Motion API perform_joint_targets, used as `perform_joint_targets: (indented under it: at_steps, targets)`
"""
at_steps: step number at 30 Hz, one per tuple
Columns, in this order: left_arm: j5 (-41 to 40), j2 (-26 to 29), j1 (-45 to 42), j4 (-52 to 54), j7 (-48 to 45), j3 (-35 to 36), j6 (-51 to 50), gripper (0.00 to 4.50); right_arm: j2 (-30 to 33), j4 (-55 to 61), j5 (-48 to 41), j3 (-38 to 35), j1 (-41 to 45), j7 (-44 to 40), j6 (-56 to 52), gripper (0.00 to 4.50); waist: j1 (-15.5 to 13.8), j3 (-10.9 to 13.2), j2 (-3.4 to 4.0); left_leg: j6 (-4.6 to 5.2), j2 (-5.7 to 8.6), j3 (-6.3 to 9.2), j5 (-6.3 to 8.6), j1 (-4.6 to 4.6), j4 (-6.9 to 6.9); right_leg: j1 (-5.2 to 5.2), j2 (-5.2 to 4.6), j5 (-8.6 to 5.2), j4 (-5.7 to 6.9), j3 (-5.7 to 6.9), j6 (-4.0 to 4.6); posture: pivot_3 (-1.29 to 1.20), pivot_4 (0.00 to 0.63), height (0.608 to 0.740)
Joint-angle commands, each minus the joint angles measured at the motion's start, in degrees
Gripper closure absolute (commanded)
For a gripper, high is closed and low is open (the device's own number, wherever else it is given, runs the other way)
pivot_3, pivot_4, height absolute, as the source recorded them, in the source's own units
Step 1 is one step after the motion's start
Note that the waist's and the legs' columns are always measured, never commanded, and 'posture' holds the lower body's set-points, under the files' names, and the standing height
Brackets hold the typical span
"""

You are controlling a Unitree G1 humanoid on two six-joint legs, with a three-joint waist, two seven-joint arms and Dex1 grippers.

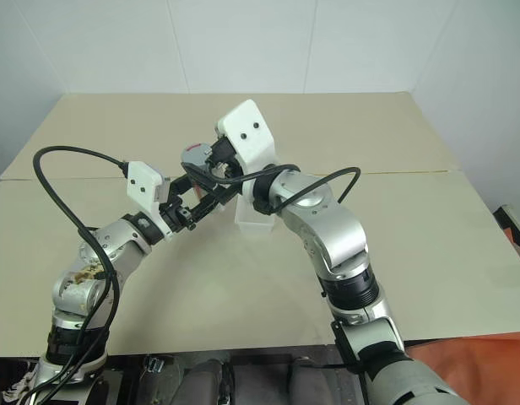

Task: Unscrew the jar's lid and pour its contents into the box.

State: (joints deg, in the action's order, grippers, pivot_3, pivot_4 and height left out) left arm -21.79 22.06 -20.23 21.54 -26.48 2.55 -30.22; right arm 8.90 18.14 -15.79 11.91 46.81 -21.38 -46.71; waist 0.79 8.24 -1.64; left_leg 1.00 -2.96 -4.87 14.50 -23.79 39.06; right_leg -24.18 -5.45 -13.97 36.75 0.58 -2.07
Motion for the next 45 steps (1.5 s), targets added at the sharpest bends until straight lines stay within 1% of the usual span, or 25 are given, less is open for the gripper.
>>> perform_joint_targets:
  at_steps: [1,12,45]
  targets:
    - [-0.7,0.2,-0.2,2.2,0.2,1.0,0.3,1.73,0.9,2.5,-0.5,-2.2,0.1,0.0,-0.2,0.05,0.0,0.0,0.00,0.00,0.00,0.00,0.00,0.00,0.00,0.00,0.00,0.00,0.00,0.00,0.00,0.00,0.150,0.740]
    - [-1.2,0.3,0.2,2.5,0.5,1.2,0.1,1.73,2.8,3.9,-1.7,-2.4,-0.7,0.0,-1.1,0.05,0.0,0.0,0.00,0.00,0.00,0.01,0.00,0.00,0.00,0.00,0.00,0.00,0.00,0.00,0.00,0.00,0.150,0.740]
    - [-2.0,0.7,0.8,3.5,0.5,1.5,-0.4,1.73,5.3,4.9,-2.7,-4.2,-2.5,0.4,-2.0,0.05,0.0,0.0,0.00,0.00,0.00,0.01,0.00,0.00,0.00,0.00,0.00,0.00,-0.01,-0.01,0.00,0.00,0.150,0.740]
